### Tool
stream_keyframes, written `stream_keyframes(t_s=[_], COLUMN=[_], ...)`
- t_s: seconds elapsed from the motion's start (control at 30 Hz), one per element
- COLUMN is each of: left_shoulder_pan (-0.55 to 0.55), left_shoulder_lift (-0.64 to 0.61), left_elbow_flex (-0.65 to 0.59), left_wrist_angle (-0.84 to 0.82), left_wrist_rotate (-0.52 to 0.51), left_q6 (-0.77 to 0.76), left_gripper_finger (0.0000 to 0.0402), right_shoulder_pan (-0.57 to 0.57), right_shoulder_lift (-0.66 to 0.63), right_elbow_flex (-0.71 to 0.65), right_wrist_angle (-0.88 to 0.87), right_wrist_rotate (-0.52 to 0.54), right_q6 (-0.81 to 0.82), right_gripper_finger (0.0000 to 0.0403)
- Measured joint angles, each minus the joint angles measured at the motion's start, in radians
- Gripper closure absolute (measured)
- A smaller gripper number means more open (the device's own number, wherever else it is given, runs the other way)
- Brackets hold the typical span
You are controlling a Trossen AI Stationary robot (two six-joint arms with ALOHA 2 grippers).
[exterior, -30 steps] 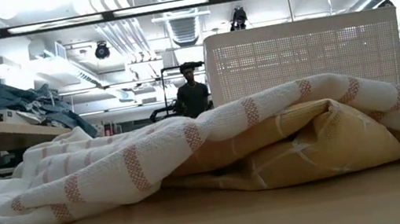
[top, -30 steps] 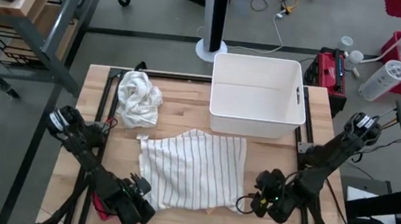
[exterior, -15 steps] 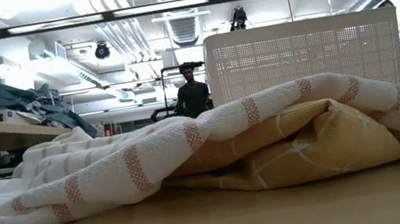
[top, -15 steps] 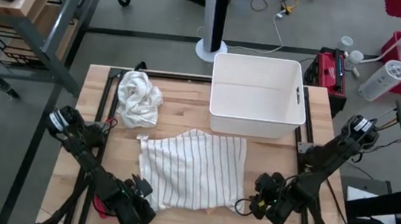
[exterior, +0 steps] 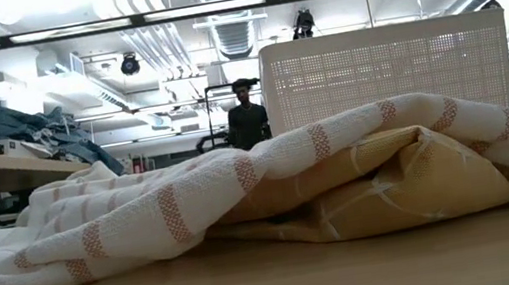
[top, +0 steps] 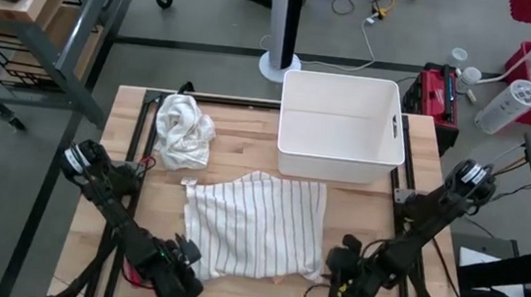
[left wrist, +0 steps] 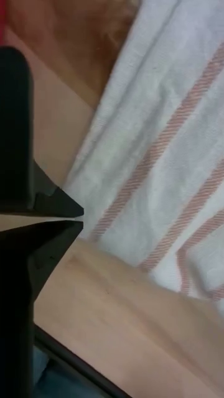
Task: Fold towel
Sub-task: Fold the white kitchen towel
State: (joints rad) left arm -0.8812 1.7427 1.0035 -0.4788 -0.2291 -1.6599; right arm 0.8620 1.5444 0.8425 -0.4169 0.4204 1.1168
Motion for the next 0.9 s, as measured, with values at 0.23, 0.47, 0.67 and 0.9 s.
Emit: stream_keyframes(t_s=[0.23,0.47,0.67,0.9], left_shoulder_pan=[-0.025,-0.028,-0.028,-0.036], left_shoulder_lift=[-0.005,0.015,0.015,0.011], left_elbow_flex=[0.0,-0.001,-0.003,-0.004], left_wrist_angle=[-0.001,0.011,0.001,-0.032], left_wrist_rotate=[0.003,0.001,0.003,0.001], left_q6=[0.074,0.108,0.107,0.097], left_gripper_finger=[0.0358,0.0335,0.0344,0.0396], right_shoulder_pan=[0.017,-0.013,-0.032,-0.012], right_shoulder_lift=[0.121,0.281,0.375,0.381], right_elbow_flex=[0.045,0.168,0.294,0.41], right_wrist_angle=[0.029,-0.097,-0.177,-0.431], right_wrist_rotate=[0.01,0.017,-0.044,-0.04], right_q6=[-0.2,-0.186,-0.279,-0.36], right_gripper_finger=[0.0224,0.0242,0.0366,0.0398])
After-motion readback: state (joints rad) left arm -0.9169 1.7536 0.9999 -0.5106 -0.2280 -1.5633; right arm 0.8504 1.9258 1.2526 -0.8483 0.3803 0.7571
